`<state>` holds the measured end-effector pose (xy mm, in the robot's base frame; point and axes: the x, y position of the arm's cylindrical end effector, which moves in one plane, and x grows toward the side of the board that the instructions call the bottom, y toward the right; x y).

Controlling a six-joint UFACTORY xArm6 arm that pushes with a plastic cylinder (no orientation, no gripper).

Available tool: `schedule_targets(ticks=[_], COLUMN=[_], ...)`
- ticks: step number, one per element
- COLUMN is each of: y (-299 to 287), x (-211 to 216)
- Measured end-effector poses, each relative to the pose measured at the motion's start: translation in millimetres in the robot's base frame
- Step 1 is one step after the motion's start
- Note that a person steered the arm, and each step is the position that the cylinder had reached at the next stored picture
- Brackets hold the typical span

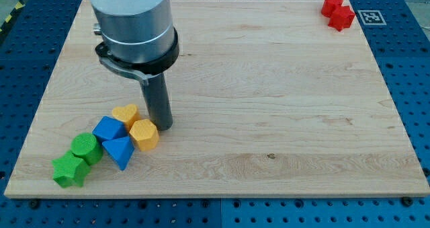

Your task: Move your arm to the red star

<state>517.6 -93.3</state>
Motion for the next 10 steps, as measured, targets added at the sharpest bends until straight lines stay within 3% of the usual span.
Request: schedule_targets(ticks=[1,2,7,8,9,10], y=[-7,24,404,439,438,433], x=[0,-16,-129,-161,-161,-201])
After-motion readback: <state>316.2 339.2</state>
